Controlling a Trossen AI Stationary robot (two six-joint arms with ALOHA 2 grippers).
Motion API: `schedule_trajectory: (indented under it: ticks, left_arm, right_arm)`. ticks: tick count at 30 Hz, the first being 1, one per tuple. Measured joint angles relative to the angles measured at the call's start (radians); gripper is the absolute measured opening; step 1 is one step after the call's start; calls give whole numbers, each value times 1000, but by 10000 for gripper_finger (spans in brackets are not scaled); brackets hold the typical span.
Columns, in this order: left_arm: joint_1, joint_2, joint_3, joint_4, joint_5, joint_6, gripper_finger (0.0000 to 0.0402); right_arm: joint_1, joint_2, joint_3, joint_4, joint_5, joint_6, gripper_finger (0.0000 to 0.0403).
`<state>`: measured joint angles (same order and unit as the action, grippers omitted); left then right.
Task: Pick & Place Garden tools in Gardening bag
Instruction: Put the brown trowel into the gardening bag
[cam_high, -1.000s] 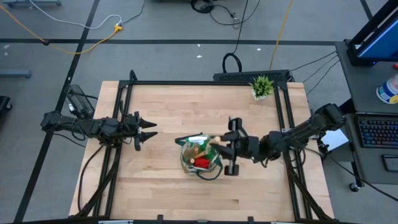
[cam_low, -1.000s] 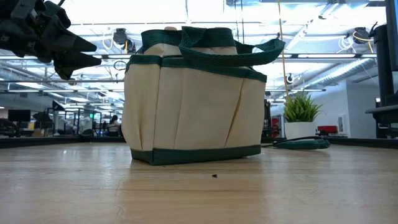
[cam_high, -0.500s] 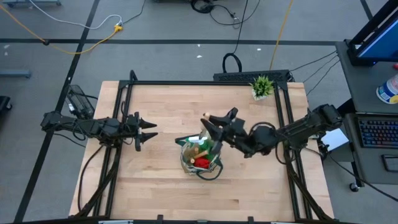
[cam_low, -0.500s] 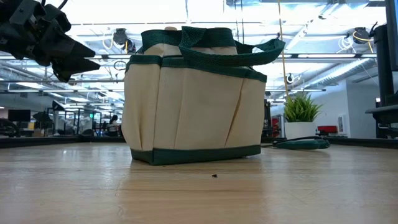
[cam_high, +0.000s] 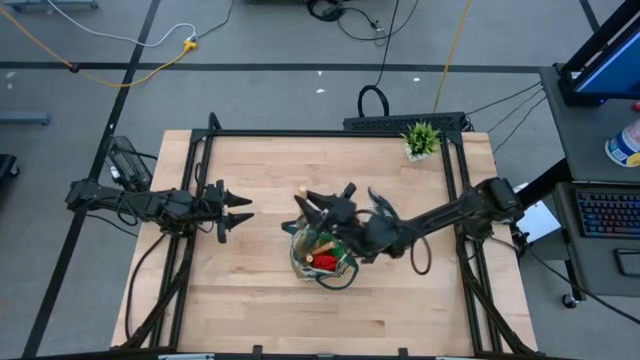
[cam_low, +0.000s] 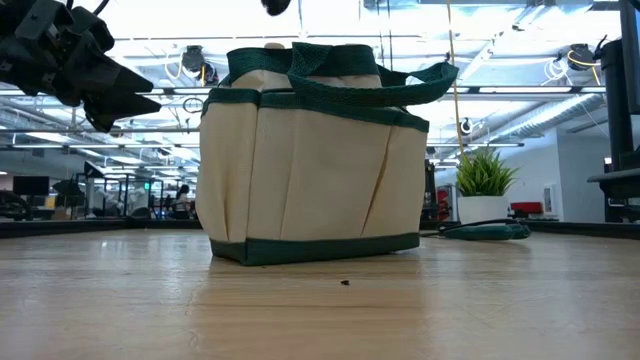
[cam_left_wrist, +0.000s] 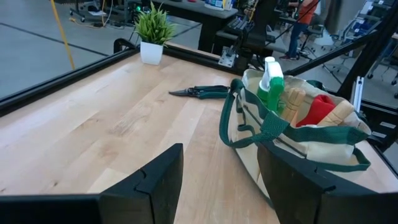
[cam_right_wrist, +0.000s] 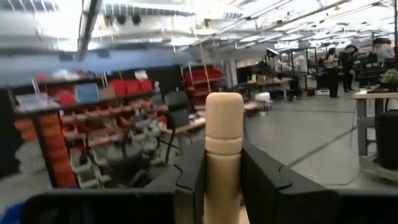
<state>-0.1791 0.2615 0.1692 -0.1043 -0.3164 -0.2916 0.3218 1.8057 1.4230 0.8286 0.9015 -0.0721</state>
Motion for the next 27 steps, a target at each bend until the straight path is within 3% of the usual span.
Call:
schedule_trajectory:
  ticks: [19,27]
  left_arm:
    - [0,0,0,0,0,0,212]
    - [0,0,0,-1,0,0,212]
  right_arm:
    - [0,128,7,-107,11,62,65]
    - [-16,128,-68,-104,-42,203,65]
